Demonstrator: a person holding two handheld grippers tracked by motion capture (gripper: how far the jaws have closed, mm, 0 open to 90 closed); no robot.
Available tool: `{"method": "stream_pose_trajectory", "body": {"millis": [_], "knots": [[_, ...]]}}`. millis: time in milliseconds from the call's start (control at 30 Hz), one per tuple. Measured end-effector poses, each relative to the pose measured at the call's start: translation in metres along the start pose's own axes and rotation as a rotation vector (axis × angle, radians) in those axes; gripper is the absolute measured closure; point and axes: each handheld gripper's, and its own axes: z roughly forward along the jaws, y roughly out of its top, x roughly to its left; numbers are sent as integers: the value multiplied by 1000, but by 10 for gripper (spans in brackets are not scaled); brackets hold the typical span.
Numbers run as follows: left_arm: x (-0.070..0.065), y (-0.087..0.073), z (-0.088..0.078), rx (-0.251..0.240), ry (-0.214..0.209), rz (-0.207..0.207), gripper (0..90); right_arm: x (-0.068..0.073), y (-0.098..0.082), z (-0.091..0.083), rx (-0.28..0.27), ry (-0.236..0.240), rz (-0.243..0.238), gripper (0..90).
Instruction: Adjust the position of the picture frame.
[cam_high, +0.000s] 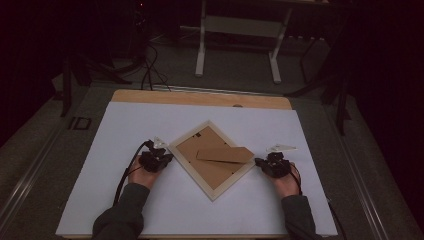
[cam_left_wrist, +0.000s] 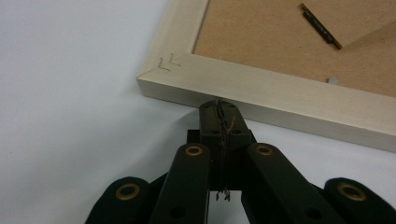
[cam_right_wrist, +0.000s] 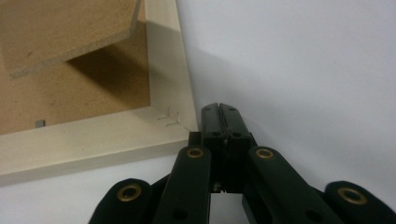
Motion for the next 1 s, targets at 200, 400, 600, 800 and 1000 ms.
{"method": "stream_pose_trajectory", "body": {"millis": [200, 400, 600, 800, 1000], "knots": [[-4, 2, 2, 0, -3, 15, 900, 4, 0, 0, 7, 18, -21, 900], [-8, 4, 5, -3, -9, 23, 900, 13, 0, 2, 22, 41, -61, 900], [-8, 5, 6, -4, -16, 19, 900, 19, 0, 3, 34, 60, -96, 900], [-8, 6, 7, -3, -26, 16, 900, 23, -1, 2, 43, 85, -124, 900], [-10, 9, 8, 4, -30, 22, 900, 33, -1, 2, 56, 125, -178, 900]]}}
